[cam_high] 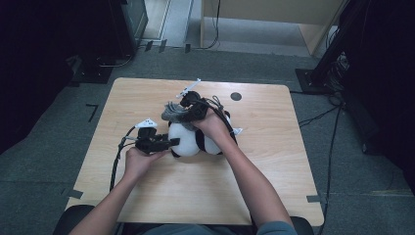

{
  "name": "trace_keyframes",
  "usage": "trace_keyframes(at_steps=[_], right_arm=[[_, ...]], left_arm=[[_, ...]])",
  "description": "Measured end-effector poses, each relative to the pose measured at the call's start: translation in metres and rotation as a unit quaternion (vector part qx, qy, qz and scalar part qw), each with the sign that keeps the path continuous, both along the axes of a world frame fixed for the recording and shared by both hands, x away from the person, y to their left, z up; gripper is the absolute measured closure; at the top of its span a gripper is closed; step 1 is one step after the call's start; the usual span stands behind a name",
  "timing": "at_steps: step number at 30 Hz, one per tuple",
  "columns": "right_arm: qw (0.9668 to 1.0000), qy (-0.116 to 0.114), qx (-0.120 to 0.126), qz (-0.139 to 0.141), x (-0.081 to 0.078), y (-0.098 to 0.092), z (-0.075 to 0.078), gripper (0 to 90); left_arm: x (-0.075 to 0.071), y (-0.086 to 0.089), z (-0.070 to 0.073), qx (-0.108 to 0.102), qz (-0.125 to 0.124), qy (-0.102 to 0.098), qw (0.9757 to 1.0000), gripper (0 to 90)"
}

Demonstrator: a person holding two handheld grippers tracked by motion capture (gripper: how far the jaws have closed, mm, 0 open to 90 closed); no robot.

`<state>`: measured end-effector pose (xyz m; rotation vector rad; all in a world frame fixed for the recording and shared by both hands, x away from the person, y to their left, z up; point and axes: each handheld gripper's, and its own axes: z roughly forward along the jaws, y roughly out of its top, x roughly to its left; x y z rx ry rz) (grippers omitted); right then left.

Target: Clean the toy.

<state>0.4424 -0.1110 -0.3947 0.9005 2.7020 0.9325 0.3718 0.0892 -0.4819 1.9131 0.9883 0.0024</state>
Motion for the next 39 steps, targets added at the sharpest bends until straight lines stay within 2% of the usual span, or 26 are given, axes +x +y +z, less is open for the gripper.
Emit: trace_keyframes(at_steps=[2, 11, 16, 21, 26, 29, 34, 39], right_arm=[[0.9998, -0.006, -0.014, -0.010, 0.002, -0.003, 0.001, 77.0], [0.9974, 0.014, -0.021, -0.067, 0.018, -0.043, -0.001, 77.6], [0.9954, 0.003, -0.021, -0.093, 0.022, -0.061, 0.002, 77.7], [0.9931, 0.004, -0.005, -0.117, 0.026, -0.085, 0.001, 77.7], [0.9883, 0.029, 0.029, -0.147, 0.028, -0.112, -0.005, 77.6], [0.9865, 0.033, 0.030, -0.157, 0.029, -0.127, -0.011, 77.7], [0.9828, 0.044, 0.051, -0.172, 0.026, -0.141, -0.023, 77.6], [0.9818, 0.046, 0.053, -0.176, 0.025, -0.149, -0.032, 77.3]], left_arm=[[0.000, 0.000, 0.000, 0.000, 0.001, -0.001, 1.0000, 54.4], [-0.001, -0.003, 0.000, -0.002, -0.003, -0.009, 1.0000, 54.8], [-0.001, -0.002, 0.000, -0.001, -0.005, -0.007, 1.0000, 55.2], [-0.001, -0.002, 0.000, -0.001, -0.004, -0.007, 1.0000, 55.3], [-0.001, -0.002, 0.000, -0.001, -0.005, -0.009, 0.9999, 55.5], [-0.002, -0.003, 0.000, -0.002, -0.005, -0.009, 0.9999, 55.7], [-0.002, -0.003, 0.000, -0.003, -0.004, -0.010, 0.9999, 55.7], [-0.002, -0.003, 0.000, -0.004, -0.004, -0.011, 0.9999, 55.9]])
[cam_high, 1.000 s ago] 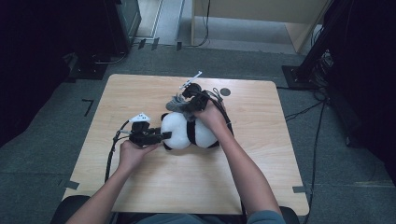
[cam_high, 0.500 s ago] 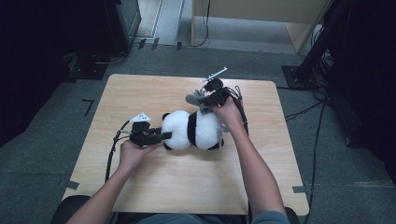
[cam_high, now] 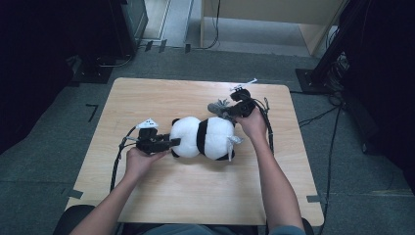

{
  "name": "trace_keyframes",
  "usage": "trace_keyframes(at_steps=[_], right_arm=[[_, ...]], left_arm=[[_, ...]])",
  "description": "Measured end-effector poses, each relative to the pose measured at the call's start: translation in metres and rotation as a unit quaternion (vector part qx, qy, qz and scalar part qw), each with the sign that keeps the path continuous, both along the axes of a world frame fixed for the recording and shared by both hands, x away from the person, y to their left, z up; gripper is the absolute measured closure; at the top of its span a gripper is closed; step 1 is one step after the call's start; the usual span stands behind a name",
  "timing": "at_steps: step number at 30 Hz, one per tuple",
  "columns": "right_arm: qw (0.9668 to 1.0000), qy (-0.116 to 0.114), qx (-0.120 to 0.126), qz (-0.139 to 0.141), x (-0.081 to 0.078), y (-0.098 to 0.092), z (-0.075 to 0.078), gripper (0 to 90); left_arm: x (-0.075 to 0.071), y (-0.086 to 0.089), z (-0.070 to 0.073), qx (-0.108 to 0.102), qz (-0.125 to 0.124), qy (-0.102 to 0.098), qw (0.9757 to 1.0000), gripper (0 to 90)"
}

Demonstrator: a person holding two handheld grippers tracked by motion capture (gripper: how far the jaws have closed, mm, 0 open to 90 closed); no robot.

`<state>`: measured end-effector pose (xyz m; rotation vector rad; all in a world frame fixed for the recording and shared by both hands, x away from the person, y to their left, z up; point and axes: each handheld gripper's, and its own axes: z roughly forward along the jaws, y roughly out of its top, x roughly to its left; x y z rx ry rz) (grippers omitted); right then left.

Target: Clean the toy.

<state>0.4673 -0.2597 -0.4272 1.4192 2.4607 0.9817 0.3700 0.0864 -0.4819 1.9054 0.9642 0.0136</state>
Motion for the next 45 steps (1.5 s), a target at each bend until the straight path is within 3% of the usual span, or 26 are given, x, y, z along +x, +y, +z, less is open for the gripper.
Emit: trace_keyframes(at_steps=[2, 5, 10, 15, 19, 23, 28, 39, 45], right_arm=[[0.9999, -0.012, -0.002, -0.005, -0.001, -0.002, -0.004, 77.4], [0.9998, -0.007, -0.005, -0.020, -0.002, -0.007, -0.009, 77.4], [0.9984, -0.009, -0.036, -0.044, -0.002, -0.018, -0.011, 77.4], [0.9977, -0.047, -0.011, -0.047, -0.015, -0.026, 0.014, 77.4], [0.9946, -0.098, 0.007, -0.031, -0.033, -0.018, 0.043, 77.4], [0.9923, -0.122, 0.021, 0.007, -0.054, 0.002, 0.064, 77.3], [0.9881, -0.139, 0.025, 0.060, -0.079, 0.038, 0.070, 77.3], [0.9812, -0.147, 0.040, 0.118, -0.095, 0.119, 0.051, 77.0], [0.9804, -0.142, -0.009, 0.137, -0.095, 0.153, 0.024, 74.2]], left_arm=[[0.000, 0.000, 0.000, -0.001, 0.000, 0.000, 1.0000, 55.9], [0.000, 0.000, 0.000, -0.001, 0.000, -0.001, 1.0000, 55.9], [0.000, 0.001, 0.000, 0.001, 0.000, -0.001, 1.0000, 55.6], [-0.001, 0.001, 0.001, -0.001, 0.004, 0.002, 1.0000, 56.4], [-0.002, 0.000, 0.002, 0.004, 0.006, -0.004, 1.0000, 57.8], [-0.003, 0.000, 0.002, 0.005, 0.012, -0.006, 0.9999, 58.3], [-0.002, 0.005, 0.003, 0.000, 0.028, -0.008, 0.9996, 58.6], [-0.001, 0.008, 0.003, 0.000, 0.040, -0.010, 0.9992, 57.5], [-0.001, 0.008, 0.003, 0.002, 0.041, -0.006, 0.9991, 56.7]])
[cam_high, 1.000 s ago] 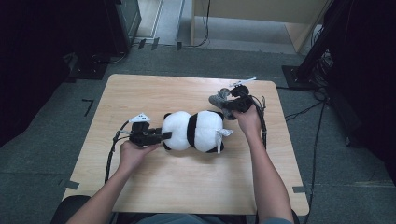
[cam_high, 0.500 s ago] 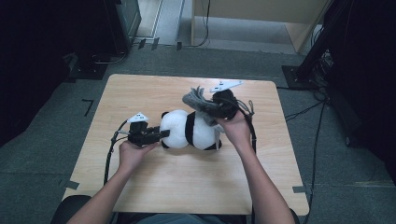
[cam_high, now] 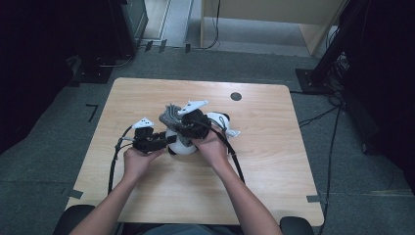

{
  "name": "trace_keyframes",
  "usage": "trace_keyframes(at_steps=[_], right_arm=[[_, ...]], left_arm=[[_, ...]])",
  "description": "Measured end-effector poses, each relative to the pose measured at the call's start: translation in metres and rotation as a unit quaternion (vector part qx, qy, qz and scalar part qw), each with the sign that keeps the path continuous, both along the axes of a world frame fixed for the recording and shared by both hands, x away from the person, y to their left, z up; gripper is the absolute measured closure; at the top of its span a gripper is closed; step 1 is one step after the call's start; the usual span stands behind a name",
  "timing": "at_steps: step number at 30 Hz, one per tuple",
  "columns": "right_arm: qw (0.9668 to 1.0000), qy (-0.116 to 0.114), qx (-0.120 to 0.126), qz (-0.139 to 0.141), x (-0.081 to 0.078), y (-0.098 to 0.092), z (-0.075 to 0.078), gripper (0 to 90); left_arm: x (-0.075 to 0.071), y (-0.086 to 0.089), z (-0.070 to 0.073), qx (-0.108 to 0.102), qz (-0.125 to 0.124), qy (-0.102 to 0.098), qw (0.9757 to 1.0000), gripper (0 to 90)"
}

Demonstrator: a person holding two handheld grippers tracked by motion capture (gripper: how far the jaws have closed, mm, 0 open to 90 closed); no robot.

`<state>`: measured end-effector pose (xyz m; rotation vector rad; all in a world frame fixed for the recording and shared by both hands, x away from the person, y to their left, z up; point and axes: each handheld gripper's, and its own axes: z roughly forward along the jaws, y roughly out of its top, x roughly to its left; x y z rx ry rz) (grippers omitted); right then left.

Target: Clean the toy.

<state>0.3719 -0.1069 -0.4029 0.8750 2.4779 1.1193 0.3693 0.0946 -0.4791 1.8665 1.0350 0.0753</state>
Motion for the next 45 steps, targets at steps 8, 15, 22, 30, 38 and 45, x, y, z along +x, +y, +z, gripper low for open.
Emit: trace_keyframes(at_steps=[8, 15, 22, 30, 38, 45], right_arm=[[0.9990, -0.032, -0.030, 0.007, -0.002, 0.002, -0.010, 68.8], [0.9984, -0.031, -0.046, 0.015, -0.002, -0.002, -0.010, 75.7], [0.9975, -0.043, -0.056, -0.005, 0.000, -0.019, -0.003, 75.8], [0.9975, -0.045, -0.040, -0.038, 0.005, -0.052, 0.006, 75.9], [0.9965, -0.048, -0.031, -0.062, 0.004, -0.075, 0.016, 76.1], [0.9947, -0.052, -0.025, -0.085, 0.004, -0.096, 0.022, 76.2]], left_arm=[[0.001, -0.001, 0.000, 0.007, -0.001, 0.005, 1.0000, 56.1], [0.002, -0.001, 0.001, 0.015, -0.006, 0.008, 0.9998, 56.2], [0.002, -0.001, 0.001, 0.015, -0.007, 0.005, 0.9999, 56.2], [0.002, -0.002, 0.001, 0.013, -0.008, 0.003, 0.9999, 55.9], [0.002, -0.002, 0.001, 0.014, -0.009, 0.003, 0.9999, 55.6], [0.002, -0.002, 0.000, 0.012, -0.008, 0.002, 0.9999, 55.0]])
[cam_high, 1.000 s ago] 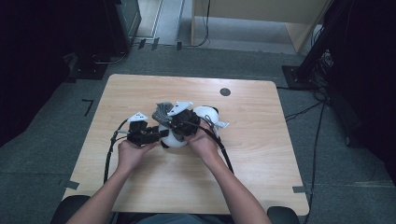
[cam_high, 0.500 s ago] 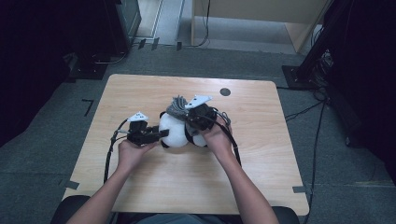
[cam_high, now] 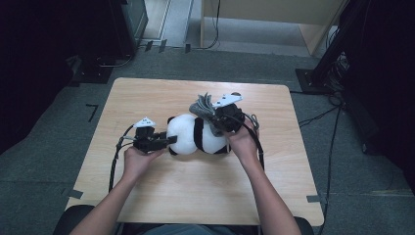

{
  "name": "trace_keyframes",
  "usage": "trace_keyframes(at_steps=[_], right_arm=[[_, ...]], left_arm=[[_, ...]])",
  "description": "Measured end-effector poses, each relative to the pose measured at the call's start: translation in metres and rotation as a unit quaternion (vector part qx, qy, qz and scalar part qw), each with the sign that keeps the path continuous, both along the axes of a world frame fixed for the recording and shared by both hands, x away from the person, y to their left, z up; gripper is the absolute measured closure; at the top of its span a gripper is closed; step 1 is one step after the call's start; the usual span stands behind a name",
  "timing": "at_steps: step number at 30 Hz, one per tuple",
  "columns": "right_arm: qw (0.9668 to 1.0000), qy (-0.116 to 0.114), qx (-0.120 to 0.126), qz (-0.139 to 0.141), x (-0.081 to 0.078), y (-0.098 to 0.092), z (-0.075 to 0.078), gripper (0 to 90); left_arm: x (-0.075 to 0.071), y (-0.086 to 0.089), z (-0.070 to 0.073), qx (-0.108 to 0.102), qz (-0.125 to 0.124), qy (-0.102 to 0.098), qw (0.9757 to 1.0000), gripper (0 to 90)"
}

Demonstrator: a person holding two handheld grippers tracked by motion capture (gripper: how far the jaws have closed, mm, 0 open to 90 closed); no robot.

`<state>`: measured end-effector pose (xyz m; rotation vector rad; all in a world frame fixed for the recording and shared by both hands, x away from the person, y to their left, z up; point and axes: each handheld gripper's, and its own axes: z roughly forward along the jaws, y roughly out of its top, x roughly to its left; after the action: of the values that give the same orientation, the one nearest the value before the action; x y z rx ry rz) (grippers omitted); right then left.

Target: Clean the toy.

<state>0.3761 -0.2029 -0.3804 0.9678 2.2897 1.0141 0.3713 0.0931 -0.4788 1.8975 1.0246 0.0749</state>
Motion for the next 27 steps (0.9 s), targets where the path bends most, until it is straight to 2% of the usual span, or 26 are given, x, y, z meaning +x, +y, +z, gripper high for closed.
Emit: trace_keyframes(at_steps=[12, 16, 21, 27], right_arm=[[0.9990, 0.000, 0.005, -0.044, 0.001, -0.031, 0.001, 76.4], [0.9986, 0.003, 0.018, -0.050, -0.002, -0.036, 0.007, 76.7], [0.9991, -0.011, 0.030, -0.029, -0.009, -0.021, 0.022, 76.7], [0.9995, -0.010, 0.025, 0.014, -0.010, 0.020, 0.023, 76.6]], left_arm=[[0.000, 0.001, -0.002, -0.005, -0.004, -0.006, 1.0000, 54.4], [0.000, 0.001, -0.002, -0.004, -0.004, -0.007, 1.0000, 54.1], [-0.001, 0.000, -0.001, -0.002, -0.006, -0.008, 1.0000, 54.1], [-0.001, 0.001, -0.002, -0.003, -0.005, -0.009, 0.9999, 54.1]])
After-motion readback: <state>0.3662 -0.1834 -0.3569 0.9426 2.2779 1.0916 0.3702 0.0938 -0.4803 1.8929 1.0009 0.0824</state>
